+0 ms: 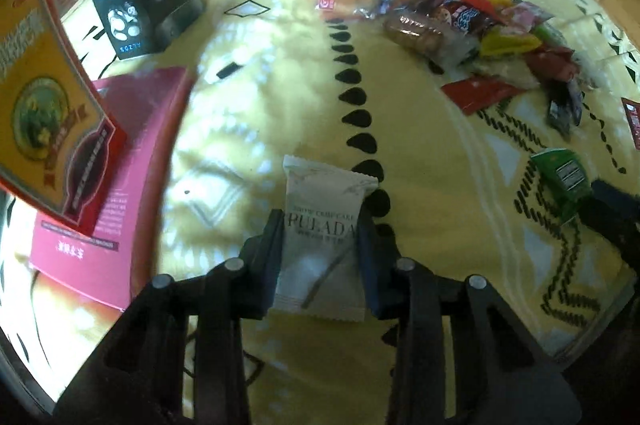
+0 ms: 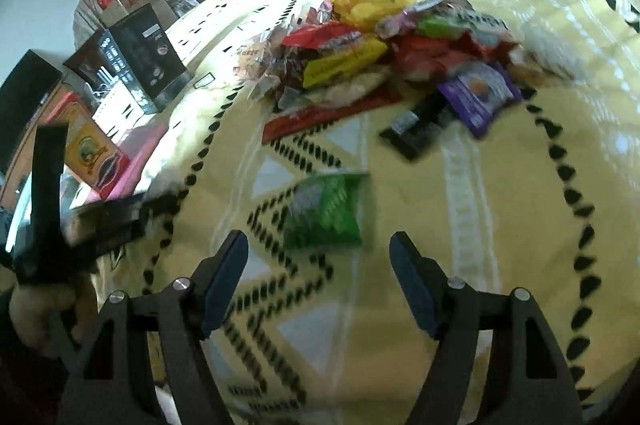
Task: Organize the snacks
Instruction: 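Grasp the green pea snack packet with the right tool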
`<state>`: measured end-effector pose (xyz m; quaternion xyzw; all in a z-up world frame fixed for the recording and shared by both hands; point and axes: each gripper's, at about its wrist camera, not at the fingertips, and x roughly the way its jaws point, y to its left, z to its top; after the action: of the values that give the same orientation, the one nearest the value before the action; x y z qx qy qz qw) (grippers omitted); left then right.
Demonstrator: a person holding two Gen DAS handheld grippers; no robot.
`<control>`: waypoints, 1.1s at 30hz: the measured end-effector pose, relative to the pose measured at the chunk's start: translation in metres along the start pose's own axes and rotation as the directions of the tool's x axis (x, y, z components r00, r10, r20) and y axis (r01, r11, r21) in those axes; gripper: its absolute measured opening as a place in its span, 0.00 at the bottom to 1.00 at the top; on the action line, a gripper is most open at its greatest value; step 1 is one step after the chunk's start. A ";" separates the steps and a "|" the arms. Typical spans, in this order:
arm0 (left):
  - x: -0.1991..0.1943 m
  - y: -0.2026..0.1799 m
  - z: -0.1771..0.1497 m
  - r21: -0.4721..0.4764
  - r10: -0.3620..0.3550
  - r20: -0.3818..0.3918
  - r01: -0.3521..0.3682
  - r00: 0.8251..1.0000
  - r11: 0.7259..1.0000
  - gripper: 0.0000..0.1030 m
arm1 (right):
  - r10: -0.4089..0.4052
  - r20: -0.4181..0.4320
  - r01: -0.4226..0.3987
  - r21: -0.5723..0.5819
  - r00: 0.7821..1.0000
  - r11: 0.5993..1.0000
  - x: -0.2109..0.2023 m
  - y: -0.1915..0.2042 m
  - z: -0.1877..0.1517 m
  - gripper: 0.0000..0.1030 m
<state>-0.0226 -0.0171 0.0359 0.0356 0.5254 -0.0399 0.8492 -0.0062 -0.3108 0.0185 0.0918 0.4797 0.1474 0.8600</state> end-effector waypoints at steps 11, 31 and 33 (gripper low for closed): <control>-0.017 0.005 -0.004 -0.007 -0.017 0.039 0.017 0.999 1.000 0.34 | -0.114 -0.017 0.113 -0.042 0.993 0.993 0.029 0.001 0.010 0.49; -0.165 0.033 0.009 0.011 0.074 0.374 -0.085 0.925 0.996 0.34 | 0.020 0.245 0.031 -0.199 0.969 0.979 -0.090 0.087 0.048 0.37; -0.168 0.046 0.006 -0.022 0.079 0.368 -0.076 0.926 0.997 0.34 | 0.030 0.222 0.011 -0.184 0.975 0.983 -0.087 0.083 0.051 0.37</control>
<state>-0.0868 0.0330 0.1901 0.0453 0.3549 -0.0104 0.9338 -0.0198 -0.2628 0.1391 0.0302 0.3636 0.1840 0.9127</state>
